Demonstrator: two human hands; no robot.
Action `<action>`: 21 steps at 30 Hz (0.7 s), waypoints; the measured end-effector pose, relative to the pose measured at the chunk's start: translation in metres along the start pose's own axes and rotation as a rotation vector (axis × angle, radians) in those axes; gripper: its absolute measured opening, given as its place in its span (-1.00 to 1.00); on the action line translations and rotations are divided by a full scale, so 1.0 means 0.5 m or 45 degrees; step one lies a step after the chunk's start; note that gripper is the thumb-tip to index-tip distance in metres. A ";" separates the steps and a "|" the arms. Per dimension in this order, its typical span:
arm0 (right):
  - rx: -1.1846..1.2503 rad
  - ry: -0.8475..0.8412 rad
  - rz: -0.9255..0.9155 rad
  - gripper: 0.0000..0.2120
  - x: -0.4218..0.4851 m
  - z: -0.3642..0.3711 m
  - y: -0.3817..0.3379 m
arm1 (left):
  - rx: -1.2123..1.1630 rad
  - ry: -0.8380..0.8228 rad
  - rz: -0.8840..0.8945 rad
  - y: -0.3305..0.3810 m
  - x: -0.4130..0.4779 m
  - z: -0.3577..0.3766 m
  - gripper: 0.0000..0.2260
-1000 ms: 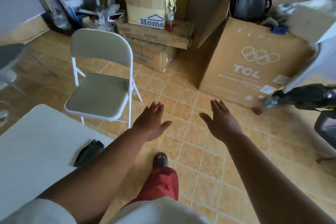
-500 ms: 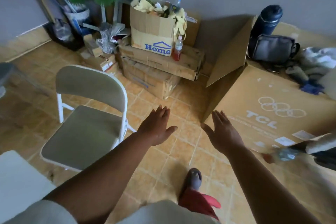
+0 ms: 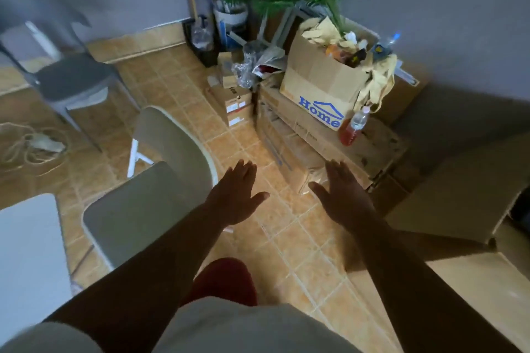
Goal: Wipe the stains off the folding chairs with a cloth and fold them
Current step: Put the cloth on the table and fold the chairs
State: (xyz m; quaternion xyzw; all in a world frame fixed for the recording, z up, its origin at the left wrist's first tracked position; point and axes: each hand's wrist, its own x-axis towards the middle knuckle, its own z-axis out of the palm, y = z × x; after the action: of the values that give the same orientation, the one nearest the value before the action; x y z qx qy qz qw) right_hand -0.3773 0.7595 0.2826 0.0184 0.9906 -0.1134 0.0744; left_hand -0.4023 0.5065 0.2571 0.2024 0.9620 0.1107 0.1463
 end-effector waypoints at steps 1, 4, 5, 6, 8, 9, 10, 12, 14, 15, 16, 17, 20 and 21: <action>-0.010 -0.016 -0.046 -0.21 0.044 -0.001 -0.007 | -0.009 0.004 -0.046 -0.020 0.020 0.000 -0.13; -0.038 -0.034 -0.176 -0.14 0.184 0.006 -0.044 | -0.049 0.034 -0.184 -0.098 0.093 -0.009 -0.11; -0.055 -0.029 -0.216 -0.11 0.230 0.004 -0.061 | -0.073 0.056 -0.222 -0.126 0.119 -0.015 -0.02; -0.065 -0.034 -0.263 -0.09 0.275 0.005 -0.077 | -0.112 0.068 -0.253 -0.154 0.146 -0.020 0.07; -0.069 -0.082 -0.330 -0.07 0.355 -0.002 -0.117 | -0.159 0.095 -0.328 -0.206 0.194 -0.036 0.07; -0.076 -0.102 -0.365 -0.12 0.393 -0.007 -0.140 | -0.169 0.125 -0.378 -0.229 0.215 -0.050 -0.02; -0.093 -0.126 -0.421 -0.17 0.430 -0.010 -0.163 | -0.179 0.143 -0.414 -0.251 0.233 -0.063 -0.13; -0.146 -0.157 -0.537 -0.22 0.497 -0.023 -0.217 | -0.200 0.157 -0.476 -0.295 0.265 -0.085 -0.26; -0.177 -0.158 -0.626 -0.26 0.566 -0.030 -0.274 | -0.201 0.197 -0.533 -0.338 0.294 -0.106 -0.28; -0.173 -0.166 -0.669 -0.26 0.602 -0.031 -0.304 | -0.206 0.213 -0.563 -0.360 0.305 -0.115 -0.28; -0.161 -0.166 -0.717 -0.23 0.635 -0.032 -0.334 | -0.210 0.215 -0.592 -0.378 0.312 -0.125 -0.28; -0.152 -0.166 -0.752 -0.20 0.656 -0.034 -0.360 | -0.212 0.227 -0.612 -0.390 0.317 -0.130 -0.28; -0.162 -0.185 -0.912 -0.28 0.707 -0.013 -0.432 | -0.259 0.283 -0.719 -0.432 0.317 -0.127 -0.29; -0.165 -0.221 -0.963 -0.30 0.721 -0.006 -0.455 | -0.294 0.293 -0.773 -0.445 0.314 -0.124 -0.29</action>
State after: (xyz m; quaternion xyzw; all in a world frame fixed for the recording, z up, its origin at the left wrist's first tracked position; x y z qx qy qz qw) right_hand -0.7459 0.5456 0.2815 -0.3624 0.9226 -0.0713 0.1118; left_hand -0.6392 0.3646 0.2171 -0.1250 0.9696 0.1925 0.0850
